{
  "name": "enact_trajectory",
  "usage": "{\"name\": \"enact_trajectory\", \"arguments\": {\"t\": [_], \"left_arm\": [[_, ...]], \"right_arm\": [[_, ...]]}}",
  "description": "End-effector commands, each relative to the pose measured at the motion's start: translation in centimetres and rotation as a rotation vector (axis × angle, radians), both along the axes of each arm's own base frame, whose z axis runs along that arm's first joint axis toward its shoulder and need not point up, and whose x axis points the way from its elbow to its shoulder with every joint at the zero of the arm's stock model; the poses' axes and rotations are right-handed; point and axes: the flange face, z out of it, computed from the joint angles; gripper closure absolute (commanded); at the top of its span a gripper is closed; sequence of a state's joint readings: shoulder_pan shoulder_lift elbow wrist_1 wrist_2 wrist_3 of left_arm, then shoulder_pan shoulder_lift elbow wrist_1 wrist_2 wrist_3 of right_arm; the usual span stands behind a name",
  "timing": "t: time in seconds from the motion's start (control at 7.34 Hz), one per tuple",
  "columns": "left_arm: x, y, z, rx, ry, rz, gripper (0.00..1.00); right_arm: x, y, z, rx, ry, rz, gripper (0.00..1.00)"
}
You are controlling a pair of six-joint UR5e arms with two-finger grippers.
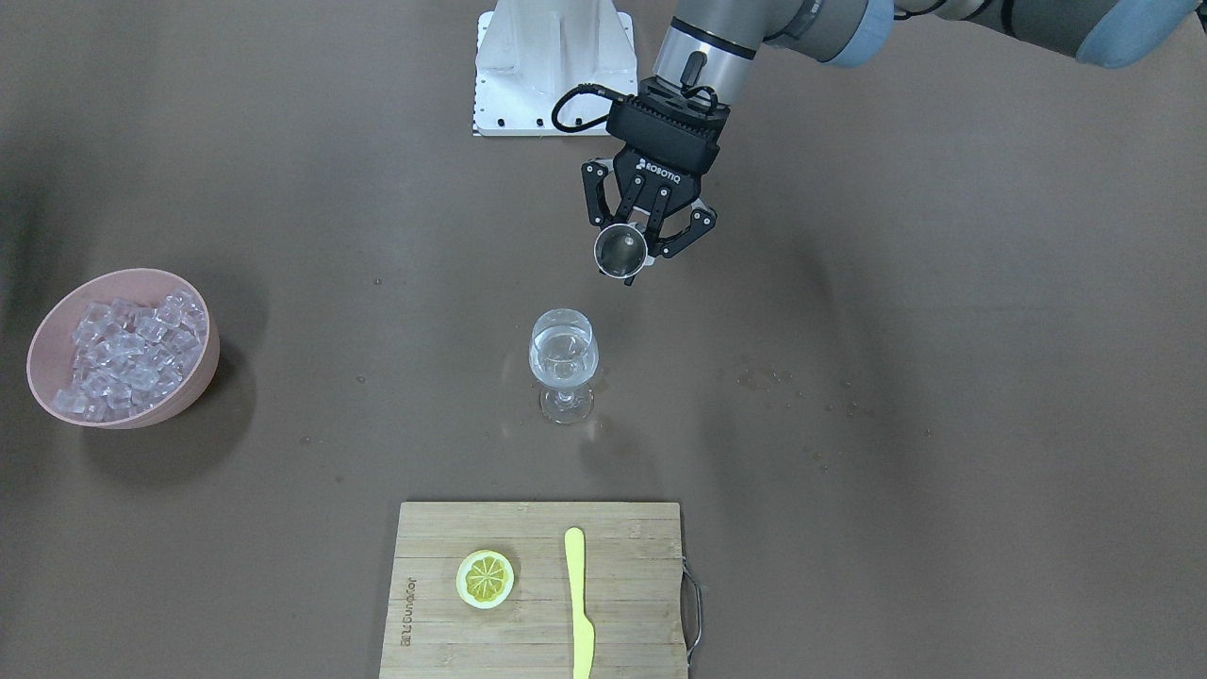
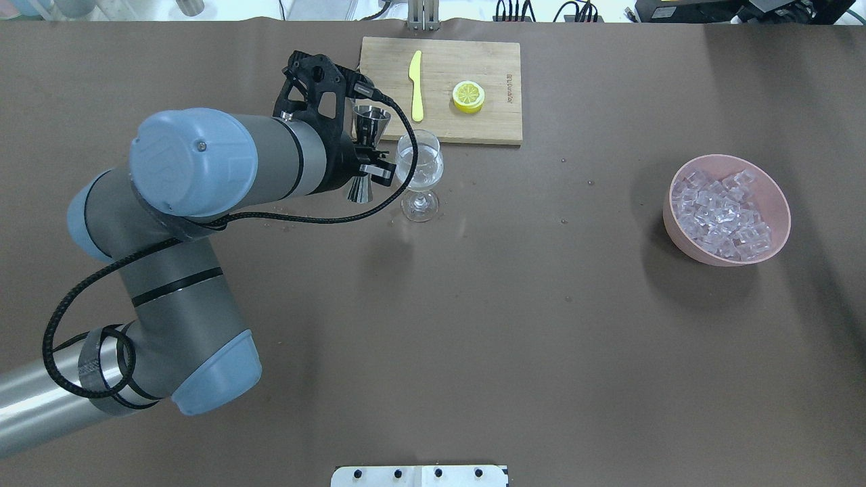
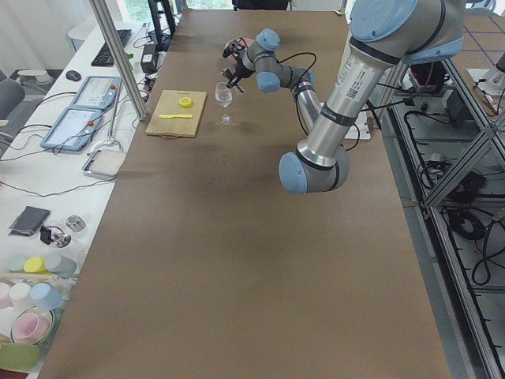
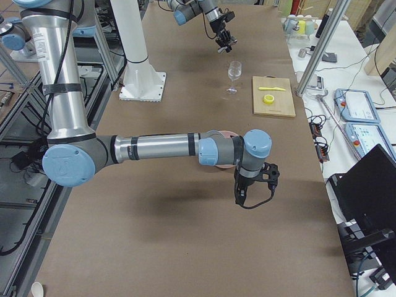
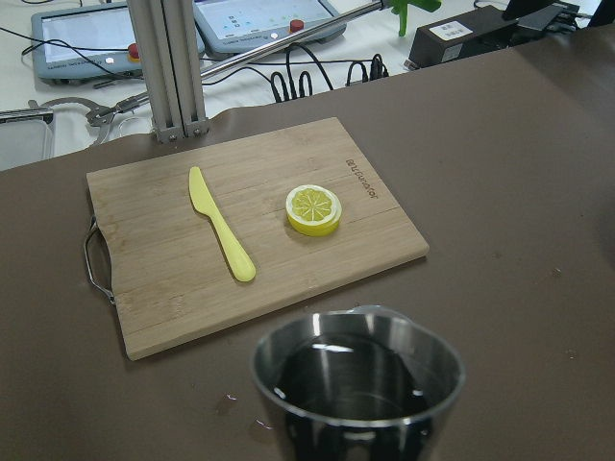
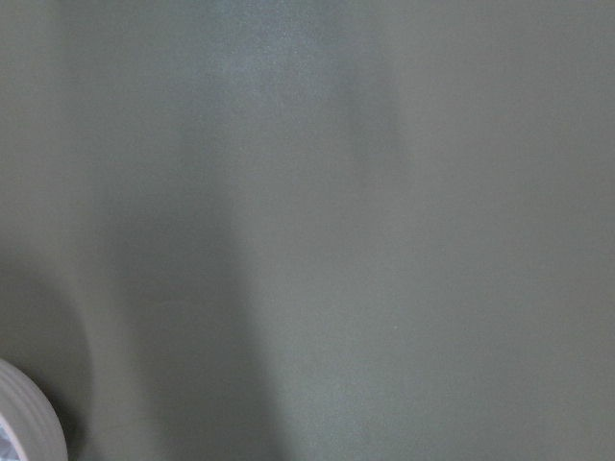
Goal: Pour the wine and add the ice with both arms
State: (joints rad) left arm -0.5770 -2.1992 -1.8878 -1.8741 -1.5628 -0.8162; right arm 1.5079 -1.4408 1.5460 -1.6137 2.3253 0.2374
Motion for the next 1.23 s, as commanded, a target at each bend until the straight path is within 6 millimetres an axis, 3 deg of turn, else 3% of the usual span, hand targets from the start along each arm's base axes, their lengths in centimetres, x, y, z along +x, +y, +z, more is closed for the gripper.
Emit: {"name": "enact_trajectory", "arguments": {"t": [0.0, 0.54, 0.95, 1.09], "left_arm": [[1.3, -0.7, -0.2, -0.008, -0.015, 0.003, 1.00], [2.0, -1.1, -3.9, -0.021, -0.130, 0.025, 1.00], [3.3, -1.4, -4.3, -0.041, -0.199, 0.095, 1.00], [3.4, -1.4, -5.4, -0.045, -0.252, 0.114, 1.00]], "right_arm": [[0.0, -0.1, -0.1, 0.002, 0.000, 0.000, 0.00], [-0.3, -0.1, -0.1, -0.001, -0.012, -0.003, 0.00], [-0.3, -0.1, 0.2, -0.008, -0.015, -0.004, 0.00], [-0.3, -0.1, 0.2, -0.009, -0.021, -0.004, 0.00]]}}
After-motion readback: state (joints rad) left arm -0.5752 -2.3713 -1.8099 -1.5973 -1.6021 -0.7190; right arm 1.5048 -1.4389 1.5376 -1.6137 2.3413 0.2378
